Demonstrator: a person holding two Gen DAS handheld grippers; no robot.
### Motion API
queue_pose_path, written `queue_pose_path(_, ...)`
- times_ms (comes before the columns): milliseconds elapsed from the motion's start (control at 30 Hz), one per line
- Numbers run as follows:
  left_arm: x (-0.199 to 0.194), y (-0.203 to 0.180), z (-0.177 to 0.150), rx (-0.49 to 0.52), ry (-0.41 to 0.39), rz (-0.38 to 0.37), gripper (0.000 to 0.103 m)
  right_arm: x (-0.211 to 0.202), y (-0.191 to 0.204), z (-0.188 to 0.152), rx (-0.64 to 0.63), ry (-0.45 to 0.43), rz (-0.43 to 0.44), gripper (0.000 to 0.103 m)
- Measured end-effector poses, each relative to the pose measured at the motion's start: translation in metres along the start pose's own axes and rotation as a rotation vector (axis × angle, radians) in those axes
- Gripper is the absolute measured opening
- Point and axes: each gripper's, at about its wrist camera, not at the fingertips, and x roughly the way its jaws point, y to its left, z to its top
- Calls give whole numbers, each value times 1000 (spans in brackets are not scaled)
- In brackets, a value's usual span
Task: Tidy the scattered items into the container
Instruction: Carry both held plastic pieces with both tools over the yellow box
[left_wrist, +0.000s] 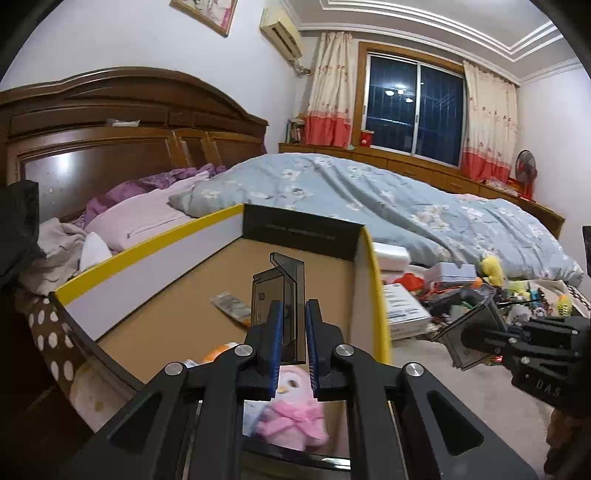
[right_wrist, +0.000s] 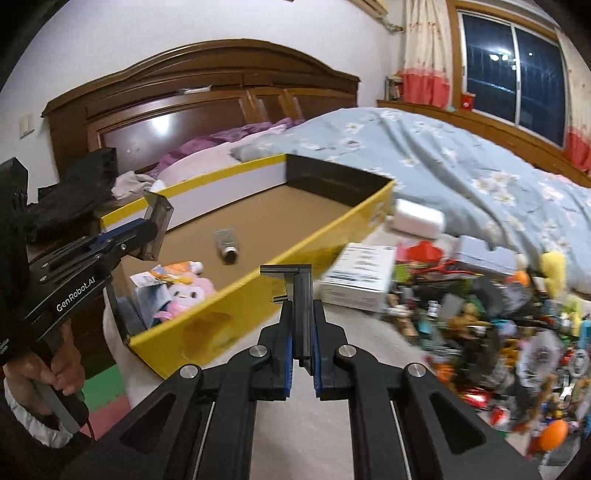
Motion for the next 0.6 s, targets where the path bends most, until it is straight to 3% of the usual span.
queue_pose_path(600, 35, 33, 2, -1, 18, 6, 13, 43, 23, 29, -28, -65, 63, 7)
